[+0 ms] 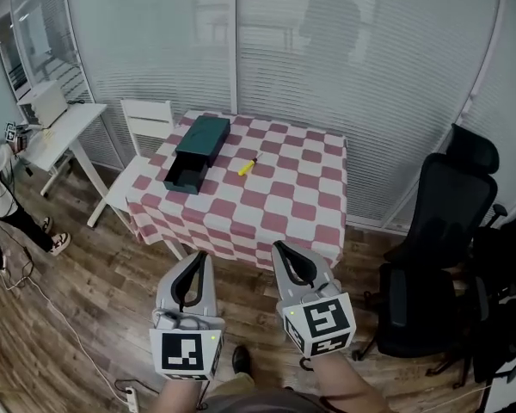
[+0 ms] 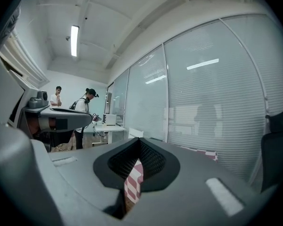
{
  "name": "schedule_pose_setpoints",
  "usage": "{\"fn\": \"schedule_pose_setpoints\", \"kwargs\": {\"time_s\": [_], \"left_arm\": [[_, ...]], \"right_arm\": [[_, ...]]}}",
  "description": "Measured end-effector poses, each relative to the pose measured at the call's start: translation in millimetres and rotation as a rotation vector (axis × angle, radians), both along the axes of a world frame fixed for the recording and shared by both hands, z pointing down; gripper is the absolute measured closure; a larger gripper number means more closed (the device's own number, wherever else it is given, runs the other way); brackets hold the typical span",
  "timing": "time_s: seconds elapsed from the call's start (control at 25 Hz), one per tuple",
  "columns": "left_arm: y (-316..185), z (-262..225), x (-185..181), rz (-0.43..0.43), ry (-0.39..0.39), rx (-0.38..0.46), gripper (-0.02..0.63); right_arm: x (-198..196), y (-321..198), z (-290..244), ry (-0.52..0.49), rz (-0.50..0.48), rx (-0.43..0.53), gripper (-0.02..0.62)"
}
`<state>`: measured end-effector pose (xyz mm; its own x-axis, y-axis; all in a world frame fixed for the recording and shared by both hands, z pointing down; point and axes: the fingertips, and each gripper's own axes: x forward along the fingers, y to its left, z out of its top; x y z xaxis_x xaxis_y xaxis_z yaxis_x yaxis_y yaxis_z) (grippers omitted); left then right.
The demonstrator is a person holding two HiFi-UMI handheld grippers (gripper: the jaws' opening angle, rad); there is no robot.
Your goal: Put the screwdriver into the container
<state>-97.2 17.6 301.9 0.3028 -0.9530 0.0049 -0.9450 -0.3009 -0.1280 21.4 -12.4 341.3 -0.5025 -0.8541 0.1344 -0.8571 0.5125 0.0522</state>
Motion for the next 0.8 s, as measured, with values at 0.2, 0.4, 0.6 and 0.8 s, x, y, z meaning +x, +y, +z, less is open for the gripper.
{"fn": "schedule_pose_setpoints", "kwargs": {"time_s": [0.2,0.4,0.6,0.8], "left_arm": [[-37.6,-9.5,-19.0,0.040,0.006,0.037,0.606],[-66.1,-13.4,-26.3,0.069,0.012,0.048,0.606],[-88.1,3.3,-28.8,0.077,0.012,-0.003,0.606],[-113.9,12.6,-27.6,0.092,0.016,-0.007,0.606]], "right_arm": [[-21.1,-39.3,-11.2,-0.003,0.029,0.028,0.569],[-27.1,-65.9,-19.8,0.002,0.063,0.049,0.569],[-28.9,-84.8,-11.8,0.008,0.079,0.029,0.569],[-26.4,-111.4,5.2,0.003,0.094,-0.004,0.569]]}}
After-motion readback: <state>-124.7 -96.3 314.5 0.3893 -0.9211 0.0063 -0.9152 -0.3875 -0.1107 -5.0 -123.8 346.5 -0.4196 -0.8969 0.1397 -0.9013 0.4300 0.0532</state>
